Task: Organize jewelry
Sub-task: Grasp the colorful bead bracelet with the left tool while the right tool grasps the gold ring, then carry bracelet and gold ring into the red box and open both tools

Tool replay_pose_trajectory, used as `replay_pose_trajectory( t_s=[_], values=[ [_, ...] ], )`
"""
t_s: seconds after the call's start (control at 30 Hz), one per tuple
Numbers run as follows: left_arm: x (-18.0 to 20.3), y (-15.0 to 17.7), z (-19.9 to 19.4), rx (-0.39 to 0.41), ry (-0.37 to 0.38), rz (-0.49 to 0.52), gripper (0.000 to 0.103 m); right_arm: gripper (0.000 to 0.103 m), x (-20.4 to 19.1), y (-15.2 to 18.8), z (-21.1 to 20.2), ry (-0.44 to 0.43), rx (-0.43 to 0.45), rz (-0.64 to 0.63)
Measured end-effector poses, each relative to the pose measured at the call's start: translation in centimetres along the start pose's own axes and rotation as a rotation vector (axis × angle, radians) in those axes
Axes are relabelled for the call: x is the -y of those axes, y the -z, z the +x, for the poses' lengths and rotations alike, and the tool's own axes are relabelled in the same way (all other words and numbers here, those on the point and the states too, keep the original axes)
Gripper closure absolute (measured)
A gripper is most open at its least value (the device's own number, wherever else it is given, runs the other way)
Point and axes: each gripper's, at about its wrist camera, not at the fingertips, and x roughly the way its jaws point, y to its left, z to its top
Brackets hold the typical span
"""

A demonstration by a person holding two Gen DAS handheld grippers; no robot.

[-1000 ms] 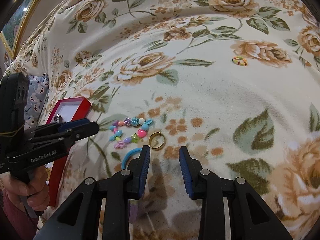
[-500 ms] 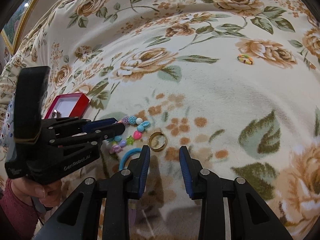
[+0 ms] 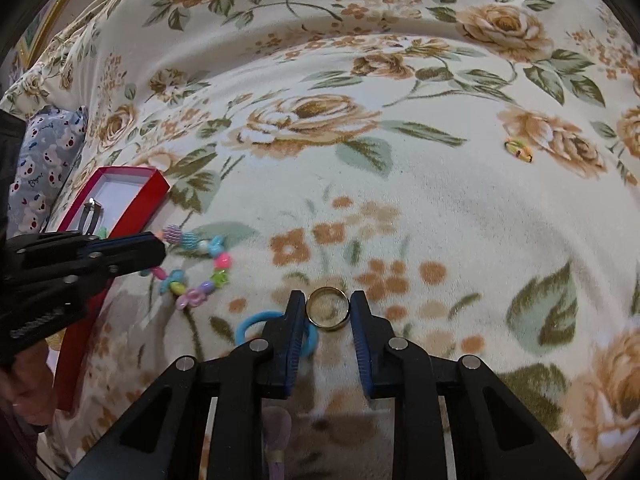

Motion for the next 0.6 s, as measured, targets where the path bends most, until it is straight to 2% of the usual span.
replay_pose_trajectory(
  t_s=[0.27, 0.6],
  values=[
    [-0.2, 1.3, -4.4, 0.065, 0.023, -0.01, 0.097, 0.08, -1.3, 0.0, -2.3, -0.028, 0.049, -0.001],
    [-1.9, 3.6, -10.0, 0.126, 0.044, -0.065, 0.097, 0.08, -5.2, -0.1, -5.0, -0.121, 0.084, -0.03]
  ],
)
